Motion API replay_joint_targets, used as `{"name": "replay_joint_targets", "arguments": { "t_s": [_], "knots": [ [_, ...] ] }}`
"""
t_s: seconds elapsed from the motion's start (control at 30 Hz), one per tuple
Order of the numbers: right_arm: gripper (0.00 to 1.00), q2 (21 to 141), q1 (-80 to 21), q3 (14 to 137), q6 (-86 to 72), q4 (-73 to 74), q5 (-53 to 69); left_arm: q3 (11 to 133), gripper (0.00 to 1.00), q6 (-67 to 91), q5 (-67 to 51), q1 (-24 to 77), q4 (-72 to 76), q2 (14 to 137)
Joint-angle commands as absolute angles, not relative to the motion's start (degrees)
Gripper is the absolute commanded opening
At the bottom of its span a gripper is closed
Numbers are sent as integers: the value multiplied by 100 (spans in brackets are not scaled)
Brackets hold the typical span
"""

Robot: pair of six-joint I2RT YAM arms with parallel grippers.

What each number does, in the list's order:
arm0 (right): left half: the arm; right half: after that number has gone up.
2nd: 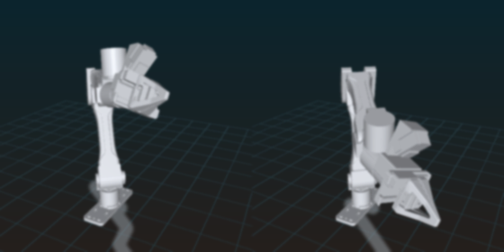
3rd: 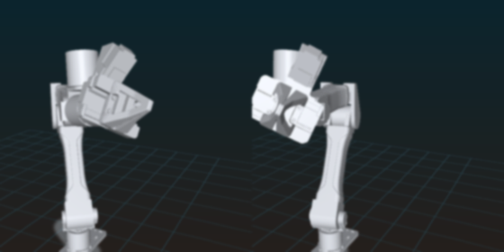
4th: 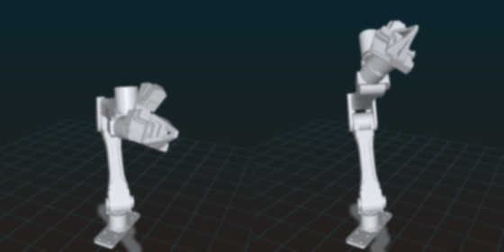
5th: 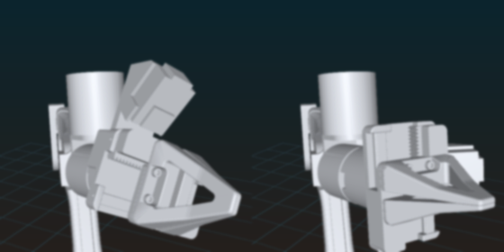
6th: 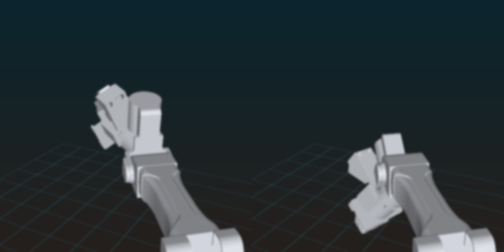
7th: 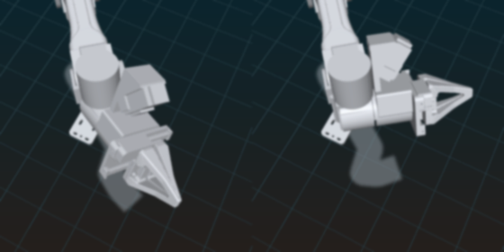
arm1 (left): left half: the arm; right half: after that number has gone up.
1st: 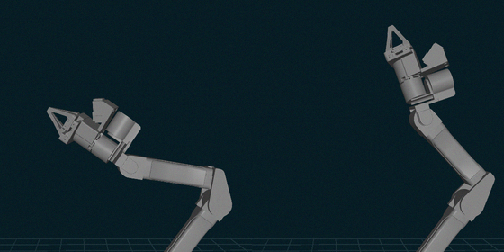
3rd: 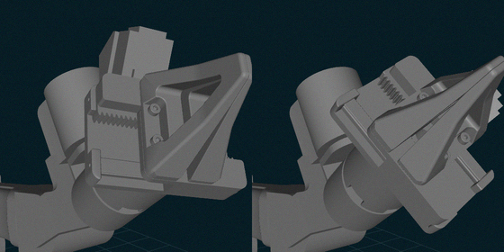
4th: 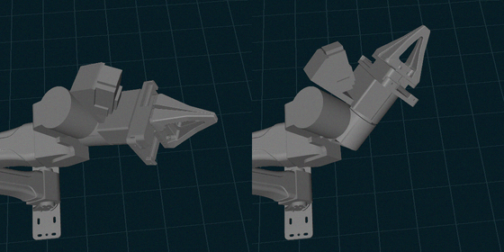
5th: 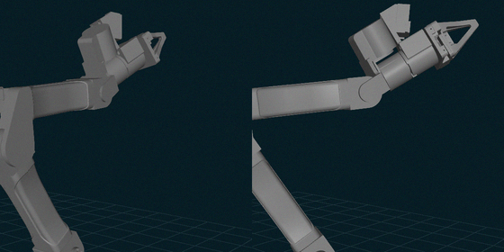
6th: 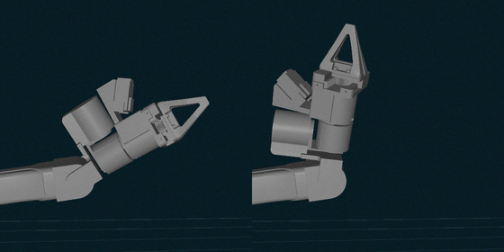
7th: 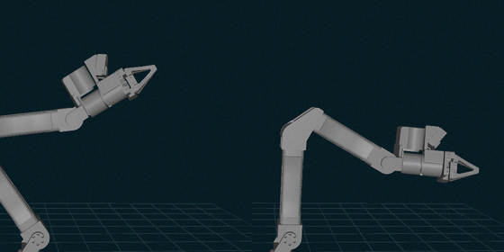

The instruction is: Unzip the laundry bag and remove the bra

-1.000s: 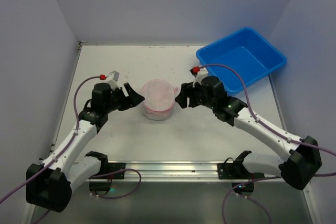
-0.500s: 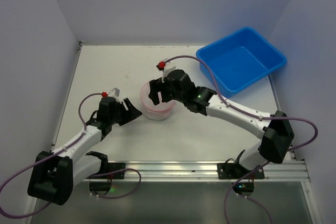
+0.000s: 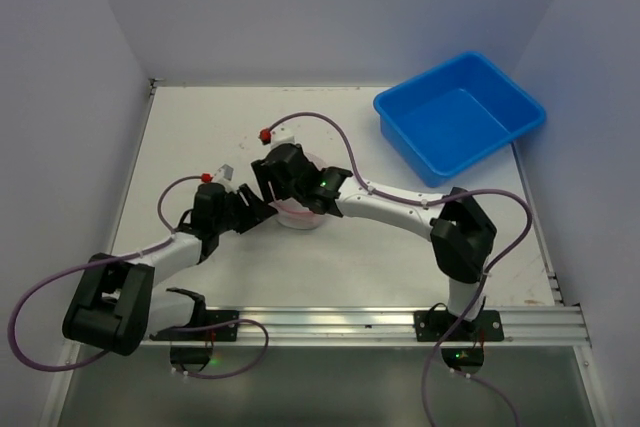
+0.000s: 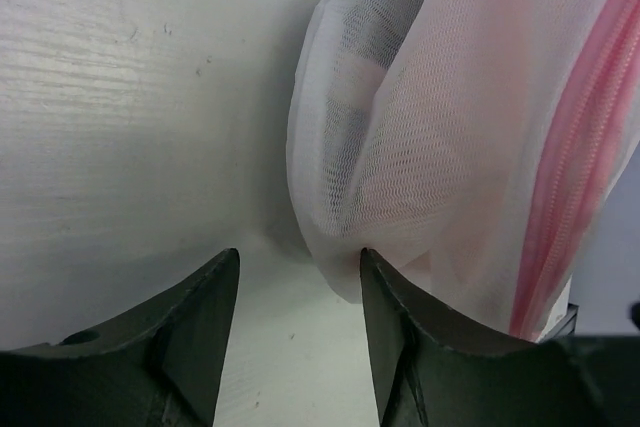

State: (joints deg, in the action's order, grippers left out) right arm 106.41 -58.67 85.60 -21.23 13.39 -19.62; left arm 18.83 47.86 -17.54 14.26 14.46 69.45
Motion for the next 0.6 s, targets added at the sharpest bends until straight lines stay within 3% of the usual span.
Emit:
{"name": "replay_joint_targets", "arguments": {
  "t_s": [0.0,0.2,0.33,0.43,0.47,0.57],
  "knots": [
    [71,10766,-5862,8868,-2285,1406,-2312,1758,54,5044,-1977,1380,2213,7145],
    [58,11030,-5871,8983,-2338,1494,-2303,1679,41,5168,-2153,1389,2557,7479],
    [42,11100,-5880,8912,-2364,1476,-2320,1617,16,5212,-2101,1389,2654,7471],
    [39,11039,-5871,8834,-2443,1459,-2207,1608,3,5221,-2109,1389,2672,7471],
    [39,10996,-5888,8790,-2469,1424,-2163,1600,0,5229,-2109,1389,2672,7471],
    [25,10898,-5933,8727,-2443,1344,-2188,1556,0,5247,-2101,1389,2707,7418]
  ]
}}
